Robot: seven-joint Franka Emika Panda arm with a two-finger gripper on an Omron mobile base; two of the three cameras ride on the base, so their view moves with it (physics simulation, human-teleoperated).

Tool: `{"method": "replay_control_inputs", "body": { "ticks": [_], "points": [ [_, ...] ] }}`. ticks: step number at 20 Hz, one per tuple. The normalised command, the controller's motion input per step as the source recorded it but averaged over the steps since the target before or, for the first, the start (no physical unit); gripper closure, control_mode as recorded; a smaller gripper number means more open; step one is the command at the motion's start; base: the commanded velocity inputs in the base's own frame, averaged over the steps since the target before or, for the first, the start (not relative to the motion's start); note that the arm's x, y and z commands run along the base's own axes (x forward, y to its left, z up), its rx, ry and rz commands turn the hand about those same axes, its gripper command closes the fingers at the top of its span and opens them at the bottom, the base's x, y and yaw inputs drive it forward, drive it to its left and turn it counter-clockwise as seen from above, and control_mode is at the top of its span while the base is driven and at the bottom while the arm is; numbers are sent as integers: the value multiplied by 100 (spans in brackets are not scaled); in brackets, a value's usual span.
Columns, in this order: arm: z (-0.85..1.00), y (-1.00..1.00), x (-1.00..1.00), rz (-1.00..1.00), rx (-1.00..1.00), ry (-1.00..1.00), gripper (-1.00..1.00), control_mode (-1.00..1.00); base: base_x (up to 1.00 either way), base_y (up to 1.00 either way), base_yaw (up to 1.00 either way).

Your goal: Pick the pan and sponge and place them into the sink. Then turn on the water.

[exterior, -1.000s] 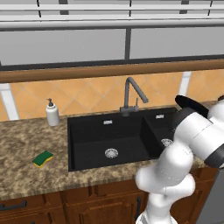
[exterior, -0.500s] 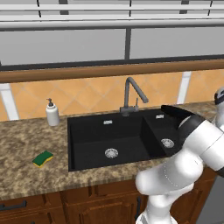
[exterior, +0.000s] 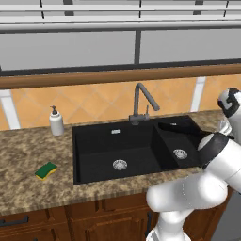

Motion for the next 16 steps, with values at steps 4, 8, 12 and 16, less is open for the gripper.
{"method": "replay_control_inputs", "body": {
  "ticks": [4,8,12,16],
  "points": [
    [0,97,0,0,-9,19,100,-100,0,0,0],
    [0,99,0,0,-10,17,100,-100,0,0,0],
    [0,97,0,0,-13,18,100,-100,0,0,0],
    [0,91,0,0,-13,11,100,-100,0,0,0]
  ]
}}
